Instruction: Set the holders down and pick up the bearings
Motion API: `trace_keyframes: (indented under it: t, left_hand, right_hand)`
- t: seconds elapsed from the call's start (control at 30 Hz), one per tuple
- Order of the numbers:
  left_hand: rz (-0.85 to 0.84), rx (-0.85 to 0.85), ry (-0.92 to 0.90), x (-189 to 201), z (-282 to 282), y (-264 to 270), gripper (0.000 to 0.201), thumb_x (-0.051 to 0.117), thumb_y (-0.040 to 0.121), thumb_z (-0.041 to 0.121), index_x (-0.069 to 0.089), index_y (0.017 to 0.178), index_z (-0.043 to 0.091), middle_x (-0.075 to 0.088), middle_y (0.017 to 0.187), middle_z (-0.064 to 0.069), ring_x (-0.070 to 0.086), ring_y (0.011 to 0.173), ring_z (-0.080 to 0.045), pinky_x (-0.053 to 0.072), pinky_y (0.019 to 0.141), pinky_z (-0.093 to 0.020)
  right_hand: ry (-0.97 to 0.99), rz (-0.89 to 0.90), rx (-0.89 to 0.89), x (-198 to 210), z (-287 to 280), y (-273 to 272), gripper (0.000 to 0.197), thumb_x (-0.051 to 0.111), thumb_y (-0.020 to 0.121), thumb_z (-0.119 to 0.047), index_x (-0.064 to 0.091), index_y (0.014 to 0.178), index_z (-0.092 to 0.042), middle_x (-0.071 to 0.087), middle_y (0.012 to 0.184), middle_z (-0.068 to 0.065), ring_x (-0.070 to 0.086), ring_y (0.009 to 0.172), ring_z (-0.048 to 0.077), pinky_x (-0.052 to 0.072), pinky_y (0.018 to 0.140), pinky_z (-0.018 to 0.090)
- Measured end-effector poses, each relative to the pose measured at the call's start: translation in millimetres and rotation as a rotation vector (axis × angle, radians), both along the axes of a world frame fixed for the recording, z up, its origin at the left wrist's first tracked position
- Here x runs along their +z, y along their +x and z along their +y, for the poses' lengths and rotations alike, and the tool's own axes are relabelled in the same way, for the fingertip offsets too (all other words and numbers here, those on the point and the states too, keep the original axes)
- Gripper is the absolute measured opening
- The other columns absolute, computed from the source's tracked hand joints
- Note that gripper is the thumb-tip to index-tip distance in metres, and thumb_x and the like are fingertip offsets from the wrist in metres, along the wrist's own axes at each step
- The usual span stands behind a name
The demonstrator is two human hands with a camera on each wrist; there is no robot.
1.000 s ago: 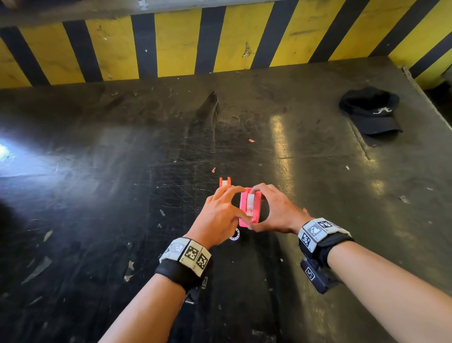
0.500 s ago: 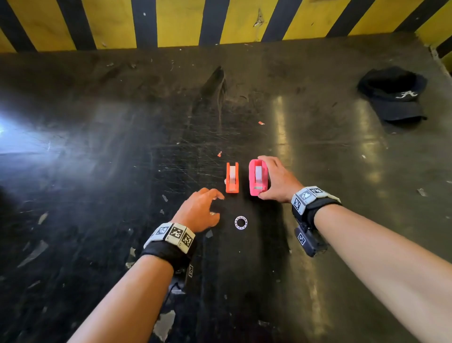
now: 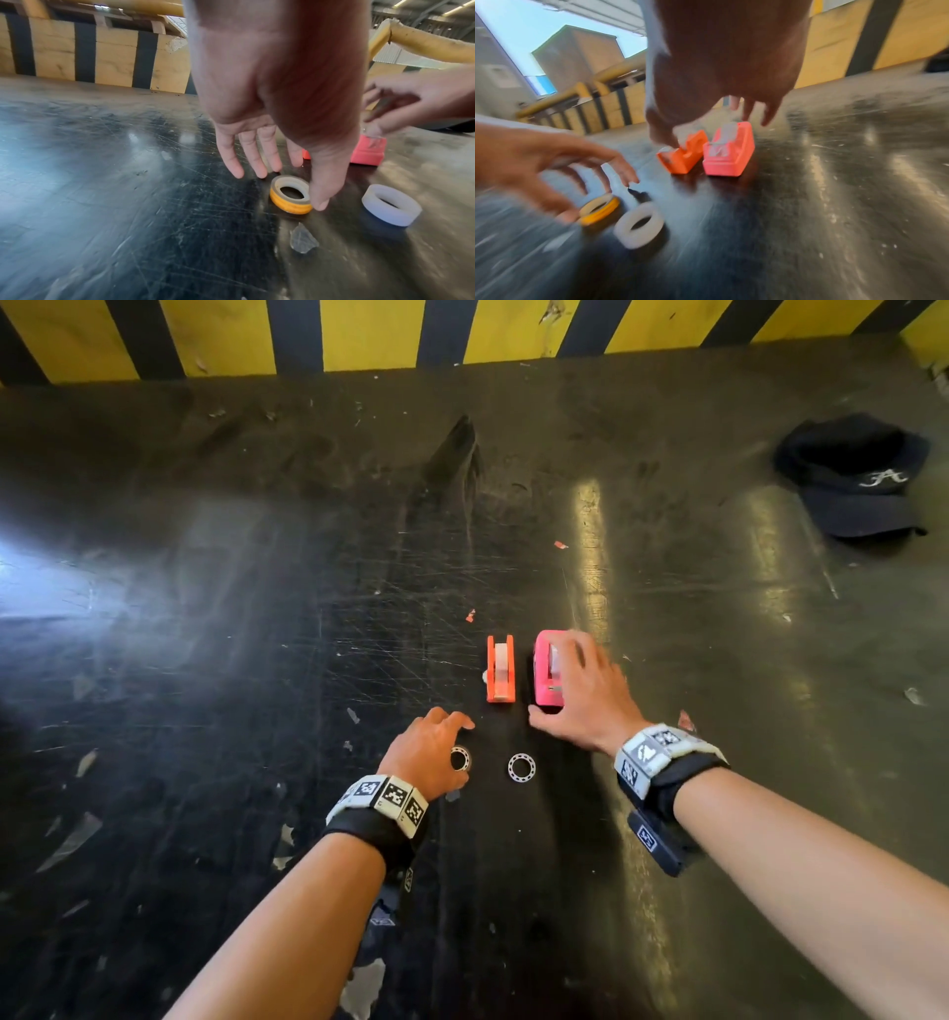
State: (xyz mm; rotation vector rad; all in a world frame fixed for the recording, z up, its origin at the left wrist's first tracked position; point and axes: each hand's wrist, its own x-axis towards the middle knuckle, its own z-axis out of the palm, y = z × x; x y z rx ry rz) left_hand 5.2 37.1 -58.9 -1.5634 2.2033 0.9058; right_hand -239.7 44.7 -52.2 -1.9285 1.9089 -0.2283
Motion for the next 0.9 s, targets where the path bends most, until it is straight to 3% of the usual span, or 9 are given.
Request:
trace_keyframes:
  t: [0.07,0.13,0.23,0.3,0.47,0.6,0.9]
  left_hand:
    - [-0.017,-0.023,-0.017,-1,0,0,0.073,0.083,0.079,0.029,0.047,0.142,0.031,0.05,0.142,-0.003,0.053,0.13,-0.025,0.053,0.103,-0.044]
    - [-0.026,-0.034,-0.034,-2,2,0,0.07,0.084,0.077,0.028,0.051,0.138,0.03,0.05,0.139,-0.002,0.054,0.128,-0.024,0.053,0.101,-0.043]
    - [-0.012,-0.019,-0.047,-5,6,2,0.063,0.084,0.076,0.024,0.055,0.131,0.028,0.052,0.133,-0.001,0.055,0.122,-0.024,0.054,0.098,-0.039]
    - [0.02,0.012,-0.043,-6,8,4,0.061,0.085,0.074,0.022,0.056,0.127,0.027,0.054,0.128,-0.001,0.058,0.116,-0.024,0.054,0.097,-0.039]
    - [0.133,0.097,-0.103,1,-6,17,0.049,0.078,0.083,0.021,0.06,0.129,0.018,0.058,0.124,-0.008,0.064,0.109,-0.025,0.049,0.09,-0.027]
    - [0.183,0.173,-0.166,13,-38,32,0.053,0.079,0.08,0.017,0.062,0.131,0.014,0.058,0.126,-0.012,0.063,0.112,-0.03,0.048,0.094,-0.032]
    - [0.21,0.213,-0.244,3,-92,41,0.047,0.079,0.085,0.018,0.065,0.129,0.013,0.06,0.126,-0.016,0.063,0.113,-0.033,0.048,0.097,-0.035]
  right_hand:
    - [-0.106,-0.031,0.152,3,16,14,0.06,0.079,0.077,-0.045,0.056,0.125,-0.019,0.055,0.119,0.003,0.06,0.102,0.026,0.055,0.083,0.043]
    - [0.031,-0.034,0.305,0,28,26,0.045,0.079,0.08,-0.044,0.058,0.115,-0.023,0.057,0.11,-0.001,0.058,0.095,0.02,0.056,0.082,0.041]
    - [0.256,0.049,0.383,-12,42,36,0.052,0.081,0.081,-0.042,0.054,0.123,-0.026,0.051,0.123,-0.002,0.053,0.106,0.02,0.053,0.088,0.04]
    - [0.285,0.067,0.381,-18,47,40,0.047,0.079,0.086,-0.034,0.056,0.125,-0.023,0.049,0.128,0.002,0.052,0.109,0.023,0.053,0.088,0.042]
    - [0.219,0.003,0.379,-8,32,49,0.036,0.075,0.089,-0.024,0.06,0.122,-0.021,0.055,0.121,0.003,0.056,0.105,0.024,0.053,0.083,0.039]
    - [0.087,-0.052,0.33,12,-11,68,0.036,0.075,0.087,-0.021,0.064,0.121,-0.02,0.061,0.119,0.003,0.06,0.107,0.026,0.053,0.083,0.04]
    - [0.026,0.243,0.324,-3,-81,110,0.036,0.073,0.089,-0.027,0.062,0.123,-0.022,0.069,0.122,0.001,0.06,0.113,0.03,0.039,0.096,0.046]
